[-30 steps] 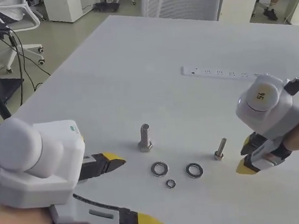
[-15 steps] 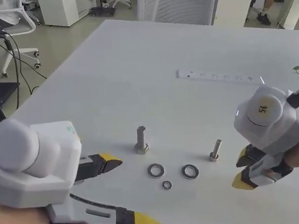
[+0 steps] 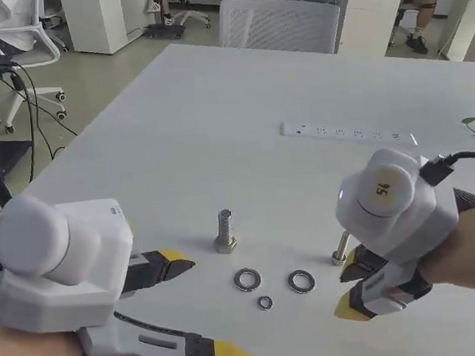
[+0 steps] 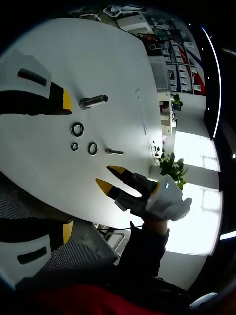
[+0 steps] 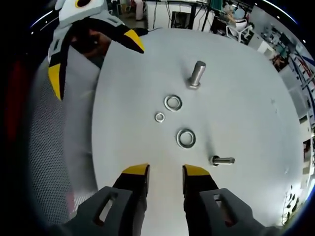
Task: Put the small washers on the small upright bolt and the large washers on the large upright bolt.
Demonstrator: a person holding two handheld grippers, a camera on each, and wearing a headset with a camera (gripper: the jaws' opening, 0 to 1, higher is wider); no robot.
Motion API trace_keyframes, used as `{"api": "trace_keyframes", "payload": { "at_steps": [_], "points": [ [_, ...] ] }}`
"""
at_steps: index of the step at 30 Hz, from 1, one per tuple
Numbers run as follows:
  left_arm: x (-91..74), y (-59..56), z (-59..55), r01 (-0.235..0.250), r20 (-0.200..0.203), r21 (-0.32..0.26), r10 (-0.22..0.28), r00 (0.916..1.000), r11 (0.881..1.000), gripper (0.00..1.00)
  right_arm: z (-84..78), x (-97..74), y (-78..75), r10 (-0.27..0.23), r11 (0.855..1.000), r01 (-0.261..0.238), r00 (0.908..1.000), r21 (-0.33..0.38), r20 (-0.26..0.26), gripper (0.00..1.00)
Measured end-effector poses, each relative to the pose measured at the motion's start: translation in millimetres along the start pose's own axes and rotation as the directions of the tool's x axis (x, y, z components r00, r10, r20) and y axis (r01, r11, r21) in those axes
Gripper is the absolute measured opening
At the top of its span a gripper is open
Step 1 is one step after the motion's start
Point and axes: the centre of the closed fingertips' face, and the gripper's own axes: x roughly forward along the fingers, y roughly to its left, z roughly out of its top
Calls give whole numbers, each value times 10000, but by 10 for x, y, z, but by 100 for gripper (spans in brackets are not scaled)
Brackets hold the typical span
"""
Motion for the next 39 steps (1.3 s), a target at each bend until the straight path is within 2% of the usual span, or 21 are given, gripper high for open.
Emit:
{"api": "trace_keyframes", "payload": {
  "at_steps": [4,14,20,27,39],
  "points": [
    [0,-1,-1,1,-10,14,-1,10000,10000,86,177,38,27,115,9994,-110,9998,-336,144,28],
    [-6,-3,7,-5,43,2,5,10000,10000,86,435,199,49,420,9941,-417,9991,-997,12,28],
    [-10,-1,18,-4,97,-17,4,10000,10000,86,495,324,93,617,9902,-633,9980,-1246,-166,28],
    [-9,-2,14,3,100,-5,-3,9999,10000,86,575,447,118,882,9884,-890,9960,-1235,-116,27],
    [-6,4,11,-28,119,-31,29,9999,10000,86,512,633,94,1044,9867,-1087,9937,-1207,-410,23]
  ]
}}
